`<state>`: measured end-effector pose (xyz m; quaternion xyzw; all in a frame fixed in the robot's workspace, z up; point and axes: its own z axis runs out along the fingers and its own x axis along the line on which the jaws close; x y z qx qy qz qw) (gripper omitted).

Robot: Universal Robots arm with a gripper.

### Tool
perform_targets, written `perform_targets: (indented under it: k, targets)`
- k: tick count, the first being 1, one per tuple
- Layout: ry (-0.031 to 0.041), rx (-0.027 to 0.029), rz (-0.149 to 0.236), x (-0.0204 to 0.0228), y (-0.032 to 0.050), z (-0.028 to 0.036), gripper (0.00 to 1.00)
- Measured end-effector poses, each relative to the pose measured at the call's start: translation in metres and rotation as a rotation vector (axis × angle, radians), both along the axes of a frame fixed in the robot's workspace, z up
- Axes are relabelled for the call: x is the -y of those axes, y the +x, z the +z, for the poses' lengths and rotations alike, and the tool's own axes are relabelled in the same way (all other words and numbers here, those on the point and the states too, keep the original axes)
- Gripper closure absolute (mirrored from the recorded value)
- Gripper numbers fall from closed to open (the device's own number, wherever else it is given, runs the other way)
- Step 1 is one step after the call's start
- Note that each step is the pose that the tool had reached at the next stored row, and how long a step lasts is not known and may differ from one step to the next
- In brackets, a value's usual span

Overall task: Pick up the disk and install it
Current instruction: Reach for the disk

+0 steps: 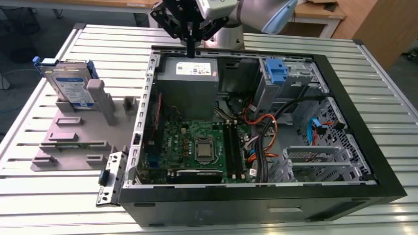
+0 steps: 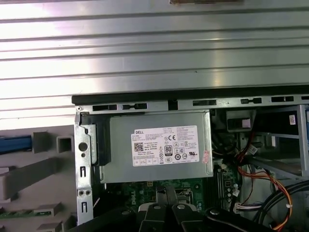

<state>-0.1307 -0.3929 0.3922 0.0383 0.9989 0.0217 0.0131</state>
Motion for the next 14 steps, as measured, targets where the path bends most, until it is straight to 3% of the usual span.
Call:
perform_targets:
  k: [14]
  targets:
    - [-0.0001,-0.0001,-0.003,-0.0142,-0.0204,-0.0024,0.89]
